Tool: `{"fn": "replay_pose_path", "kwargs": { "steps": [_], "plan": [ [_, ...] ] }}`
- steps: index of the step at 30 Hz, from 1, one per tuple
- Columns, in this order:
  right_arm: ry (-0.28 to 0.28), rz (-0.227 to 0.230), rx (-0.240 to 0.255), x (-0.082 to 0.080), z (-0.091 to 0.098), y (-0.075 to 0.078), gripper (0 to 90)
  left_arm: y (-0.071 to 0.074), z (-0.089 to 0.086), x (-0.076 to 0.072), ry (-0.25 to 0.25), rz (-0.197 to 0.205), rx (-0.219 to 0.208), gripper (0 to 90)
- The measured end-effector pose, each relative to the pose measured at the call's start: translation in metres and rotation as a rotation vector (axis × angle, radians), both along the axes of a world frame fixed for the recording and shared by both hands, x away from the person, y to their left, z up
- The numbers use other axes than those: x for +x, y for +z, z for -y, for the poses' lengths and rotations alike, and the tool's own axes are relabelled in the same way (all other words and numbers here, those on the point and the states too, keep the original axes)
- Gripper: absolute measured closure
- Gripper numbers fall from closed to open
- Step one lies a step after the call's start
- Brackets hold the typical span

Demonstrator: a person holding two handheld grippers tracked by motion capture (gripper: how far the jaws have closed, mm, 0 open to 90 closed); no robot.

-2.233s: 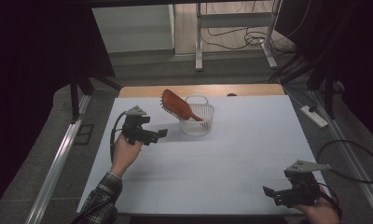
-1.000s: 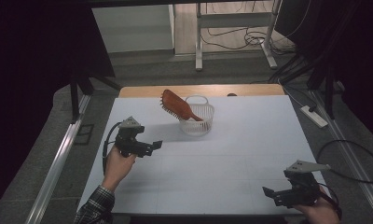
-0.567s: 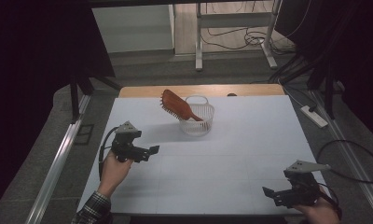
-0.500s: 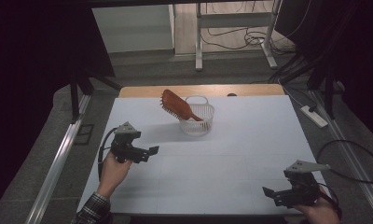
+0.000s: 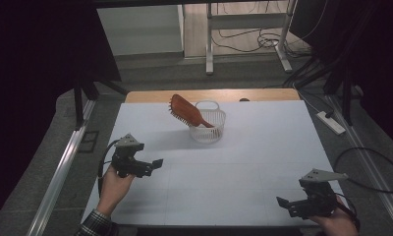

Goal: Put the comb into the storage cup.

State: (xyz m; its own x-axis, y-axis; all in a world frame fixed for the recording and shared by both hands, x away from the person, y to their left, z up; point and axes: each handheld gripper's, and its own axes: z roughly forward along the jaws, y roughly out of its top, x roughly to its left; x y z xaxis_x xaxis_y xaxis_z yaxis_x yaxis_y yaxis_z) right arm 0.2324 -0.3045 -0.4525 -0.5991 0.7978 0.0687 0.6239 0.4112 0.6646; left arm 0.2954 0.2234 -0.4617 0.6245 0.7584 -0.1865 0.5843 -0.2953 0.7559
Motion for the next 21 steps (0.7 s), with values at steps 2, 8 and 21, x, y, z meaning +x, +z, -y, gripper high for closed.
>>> {"fn": "replay_pose_path", "kwargs": {
  "steps": [2,8,21],
  "plan": [
    [0.000,0.000,-0.001,0.000,0.000,0.000,0.0,0.000,-0.001,-0.002,-0.001,-0.002,0.001,0.0],
    [0.000,0.004,-0.001,0.000,0.000,0.000,0.0,-0.002,-0.004,-0.008,0.003,-0.009,-0.005,0.0],
    [0.002,0.007,-0.003,0.000,-0.001,0.000,0.0,-0.004,-0.014,-0.024,0.026,-0.015,0.001,0.0]
  ]
}}
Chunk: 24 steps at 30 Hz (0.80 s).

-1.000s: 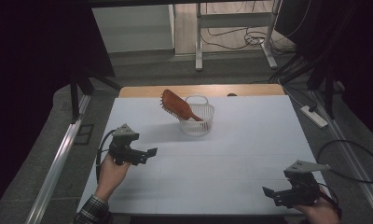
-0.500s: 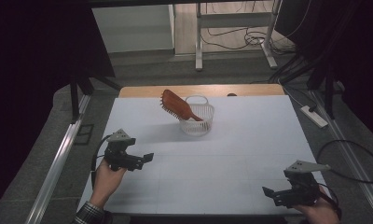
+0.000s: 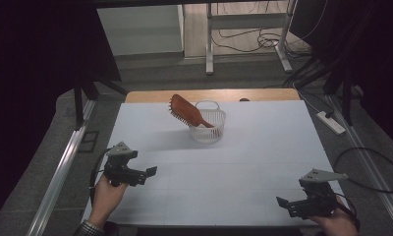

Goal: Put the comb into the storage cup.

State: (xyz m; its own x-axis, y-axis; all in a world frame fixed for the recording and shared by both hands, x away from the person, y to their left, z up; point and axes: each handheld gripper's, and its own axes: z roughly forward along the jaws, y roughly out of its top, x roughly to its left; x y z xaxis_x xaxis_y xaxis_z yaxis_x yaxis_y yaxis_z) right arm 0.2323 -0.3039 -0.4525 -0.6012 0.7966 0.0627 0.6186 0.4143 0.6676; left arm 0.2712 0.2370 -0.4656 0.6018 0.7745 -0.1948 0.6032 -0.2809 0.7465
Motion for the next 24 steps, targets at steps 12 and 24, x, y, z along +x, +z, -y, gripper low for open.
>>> {"fn": "replay_pose_path", "kwargs": {
  "steps": [12,24],
  "plan": [
    [-0.002,0.001,-0.002,0.000,0.000,0.000,0.0,-0.003,-0.010,-0.016,0.025,-0.006,0.003,0.0],
    [-0.006,0.002,-0.005,0.000,0.000,0.000,0.0,-0.006,-0.019,-0.033,0.044,-0.008,0.008,0.0]
  ]
}}
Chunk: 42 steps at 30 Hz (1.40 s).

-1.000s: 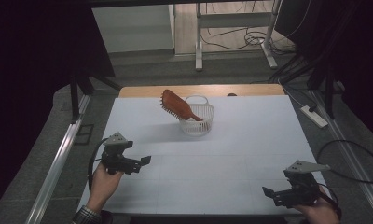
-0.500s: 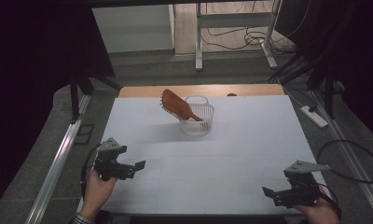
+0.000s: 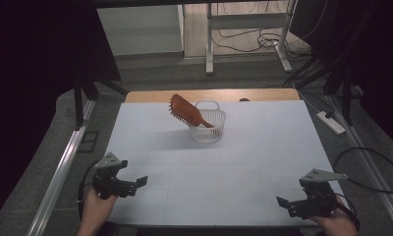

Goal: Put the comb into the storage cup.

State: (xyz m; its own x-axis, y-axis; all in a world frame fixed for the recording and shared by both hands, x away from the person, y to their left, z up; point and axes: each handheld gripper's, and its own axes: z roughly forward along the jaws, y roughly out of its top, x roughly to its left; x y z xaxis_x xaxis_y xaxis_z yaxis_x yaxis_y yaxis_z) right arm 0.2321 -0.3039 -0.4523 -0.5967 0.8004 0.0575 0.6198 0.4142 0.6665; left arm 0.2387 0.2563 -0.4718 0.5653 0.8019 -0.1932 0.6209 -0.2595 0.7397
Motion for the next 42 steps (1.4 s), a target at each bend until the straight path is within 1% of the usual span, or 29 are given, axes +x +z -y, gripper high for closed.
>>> {"fn": "replay_pose_path", "kwargs": {
  "steps": [16,20,25,27,30,33,35,42],
  "plan": [
    [-0.001,-0.002,-0.004,0.000,0.000,0.000,0.0,-0.003,-0.010,-0.018,0.029,0.003,0.003,0.0],
    [-0.002,0.000,-0.002,0.000,0.000,0.000,0.0,-0.003,-0.011,-0.022,0.031,0.003,0.013,0.0],
    [-0.004,0.000,-0.002,0.000,0.000,0.000,0.0,-0.003,-0.013,-0.026,0.036,0.003,0.015,0.0],
    [-0.005,-0.001,-0.001,0.000,0.000,0.000,0.0,-0.003,-0.013,-0.027,0.039,0.003,0.023,0.0],
    [-0.005,-0.001,-0.001,0.000,0.000,0.000,0.0,-0.004,-0.014,-0.030,0.041,0.000,0.025,0.0],
    [-0.005,0.000,-0.001,0.000,0.000,0.000,0.0,-0.005,-0.014,-0.033,0.044,-0.006,0.036,0.0],
    [-0.006,0.000,-0.001,0.000,0.000,0.000,0.0,-0.004,-0.014,-0.034,0.043,-0.001,0.040,0.0],
    [-0.008,0.002,-0.002,0.000,0.000,0.000,0.0,-0.004,-0.015,-0.038,0.049,-0.008,0.051,0.0]
  ]
}}
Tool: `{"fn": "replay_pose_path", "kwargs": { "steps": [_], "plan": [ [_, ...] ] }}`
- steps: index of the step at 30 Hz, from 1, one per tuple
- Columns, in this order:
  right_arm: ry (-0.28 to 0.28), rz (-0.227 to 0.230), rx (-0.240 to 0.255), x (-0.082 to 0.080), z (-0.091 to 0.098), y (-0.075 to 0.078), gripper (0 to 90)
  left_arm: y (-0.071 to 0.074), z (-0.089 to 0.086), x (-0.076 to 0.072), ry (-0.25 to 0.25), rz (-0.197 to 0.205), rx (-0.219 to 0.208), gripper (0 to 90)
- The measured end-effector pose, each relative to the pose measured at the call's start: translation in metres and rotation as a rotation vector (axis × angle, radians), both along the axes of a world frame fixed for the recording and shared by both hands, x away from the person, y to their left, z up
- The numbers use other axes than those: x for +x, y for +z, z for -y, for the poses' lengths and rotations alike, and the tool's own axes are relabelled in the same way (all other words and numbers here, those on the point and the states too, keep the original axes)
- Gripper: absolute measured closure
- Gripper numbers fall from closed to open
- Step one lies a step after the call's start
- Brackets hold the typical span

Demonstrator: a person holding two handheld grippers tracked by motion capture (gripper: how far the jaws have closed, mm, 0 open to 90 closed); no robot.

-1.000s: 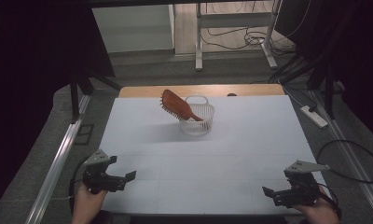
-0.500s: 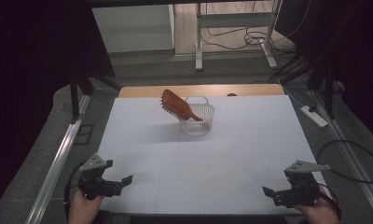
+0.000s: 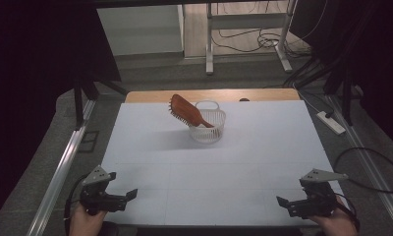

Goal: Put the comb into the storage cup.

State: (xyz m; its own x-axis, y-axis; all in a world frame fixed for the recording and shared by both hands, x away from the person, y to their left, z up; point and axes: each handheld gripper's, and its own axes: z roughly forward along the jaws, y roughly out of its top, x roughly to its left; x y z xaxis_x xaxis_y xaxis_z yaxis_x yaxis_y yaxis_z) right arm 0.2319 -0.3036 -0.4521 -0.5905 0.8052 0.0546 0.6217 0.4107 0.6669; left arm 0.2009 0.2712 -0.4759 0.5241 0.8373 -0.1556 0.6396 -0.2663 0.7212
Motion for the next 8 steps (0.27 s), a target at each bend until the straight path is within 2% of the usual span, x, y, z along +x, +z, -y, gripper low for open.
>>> {"fn": "replay_pose_path", "kwargs": {
  "steps": [8],
  "plan": [
    [0.003,0.002,0.000,0.0003,-0.0001,0.0000,0.0,-0.0004,-0.0005,-0.0003,-0.002,-0.008,-0.006,0.0]
  ]
}}
